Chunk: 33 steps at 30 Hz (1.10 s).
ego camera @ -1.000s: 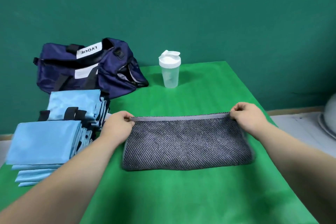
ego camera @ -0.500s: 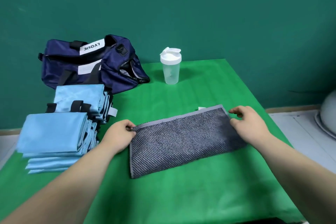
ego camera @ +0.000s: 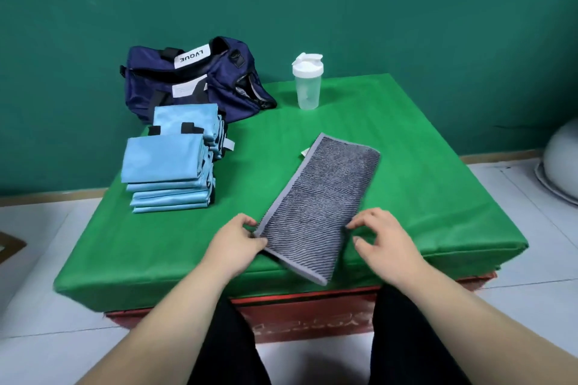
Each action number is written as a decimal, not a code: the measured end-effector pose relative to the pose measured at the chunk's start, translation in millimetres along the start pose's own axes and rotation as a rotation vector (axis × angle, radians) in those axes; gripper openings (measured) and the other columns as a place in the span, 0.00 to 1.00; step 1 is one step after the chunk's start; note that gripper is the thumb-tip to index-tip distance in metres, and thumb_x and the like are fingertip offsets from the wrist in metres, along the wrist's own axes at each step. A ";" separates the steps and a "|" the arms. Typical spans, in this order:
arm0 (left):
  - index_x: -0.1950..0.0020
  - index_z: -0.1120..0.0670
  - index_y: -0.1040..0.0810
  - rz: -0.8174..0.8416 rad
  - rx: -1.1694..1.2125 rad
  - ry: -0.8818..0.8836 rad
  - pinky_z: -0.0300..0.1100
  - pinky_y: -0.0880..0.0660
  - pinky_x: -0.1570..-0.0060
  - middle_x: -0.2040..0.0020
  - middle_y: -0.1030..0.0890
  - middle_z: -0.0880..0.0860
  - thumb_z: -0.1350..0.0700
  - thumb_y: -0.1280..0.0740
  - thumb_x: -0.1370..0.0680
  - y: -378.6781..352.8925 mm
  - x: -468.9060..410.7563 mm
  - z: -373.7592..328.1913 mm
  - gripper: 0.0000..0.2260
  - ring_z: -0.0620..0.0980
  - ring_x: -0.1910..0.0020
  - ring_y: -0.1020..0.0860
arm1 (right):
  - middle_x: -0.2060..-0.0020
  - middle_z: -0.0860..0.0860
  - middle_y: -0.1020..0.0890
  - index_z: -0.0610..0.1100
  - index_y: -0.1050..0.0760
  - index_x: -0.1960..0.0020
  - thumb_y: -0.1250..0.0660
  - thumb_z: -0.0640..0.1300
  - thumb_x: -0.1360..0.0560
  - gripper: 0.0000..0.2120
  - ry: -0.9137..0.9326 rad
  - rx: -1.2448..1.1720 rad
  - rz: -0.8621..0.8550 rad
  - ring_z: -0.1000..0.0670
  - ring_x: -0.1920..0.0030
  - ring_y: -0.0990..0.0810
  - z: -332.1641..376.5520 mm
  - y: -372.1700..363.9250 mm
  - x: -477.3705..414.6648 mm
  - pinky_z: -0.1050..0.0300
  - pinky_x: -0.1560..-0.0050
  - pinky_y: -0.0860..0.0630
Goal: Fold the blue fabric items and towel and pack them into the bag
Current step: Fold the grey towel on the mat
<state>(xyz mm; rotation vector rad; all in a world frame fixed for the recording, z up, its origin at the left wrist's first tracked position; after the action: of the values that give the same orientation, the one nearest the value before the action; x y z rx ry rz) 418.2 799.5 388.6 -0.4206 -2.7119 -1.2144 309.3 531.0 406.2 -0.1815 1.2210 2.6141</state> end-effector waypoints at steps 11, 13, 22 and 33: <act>0.33 0.42 0.24 0.122 -0.448 -0.690 0.50 0.42 0.25 0.29 0.30 0.39 0.45 0.25 0.29 -28.9 16.4 -13.3 0.25 0.43 0.26 0.40 | 0.40 0.51 0.27 0.52 0.26 0.41 0.27 0.48 0.36 0.24 0.324 0.352 0.068 0.44 0.30 0.33 49.9 -47.6 47.4 0.45 0.30 0.38; 0.35 0.43 0.22 0.110 -0.386 -0.670 0.52 0.37 0.27 0.31 0.28 0.41 0.47 0.23 0.31 -27.7 12.3 -10.8 0.24 0.44 0.28 0.35 | 0.44 0.51 0.25 0.51 0.24 0.45 0.27 0.47 0.37 0.21 0.370 0.395 0.030 0.42 0.34 0.30 56.6 -49.1 42.8 0.45 0.33 0.36; 0.39 0.43 0.20 0.073 -0.237 -0.649 0.52 0.39 0.28 0.35 0.30 0.34 0.51 0.24 0.31 -27.7 12.7 -0.3 0.20 0.43 0.29 0.34 | 0.54 0.55 0.21 0.50 0.20 0.55 0.28 0.47 0.33 0.07 0.422 0.289 -0.033 0.45 0.43 0.23 62.7 -40.3 36.8 0.45 0.39 0.31; 0.52 0.46 0.21 -0.017 -0.088 -0.771 0.47 0.27 0.44 0.55 0.22 0.38 0.52 0.33 0.28 -29.9 47.6 -37.2 0.06 0.41 0.49 0.27 | 0.51 0.61 0.22 0.56 0.25 0.57 0.30 0.50 0.34 0.07 0.036 -0.191 -0.174 0.56 0.43 0.23 20.6 30.2 40.7 0.62 0.38 0.32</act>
<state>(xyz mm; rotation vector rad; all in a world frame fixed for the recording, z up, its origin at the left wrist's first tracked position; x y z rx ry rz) 364.2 762.0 403.6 -1.0726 -3.2720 -1.3964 261.7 535.2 432.8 -0.3545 0.9193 2.5808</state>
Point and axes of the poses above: each hand's wrist, its own x-axis away from the middle knuckle, its own y-axis out of the back of the hand, z = x × y, the point moved 9 cm from there along -x, towards the middle knuckle
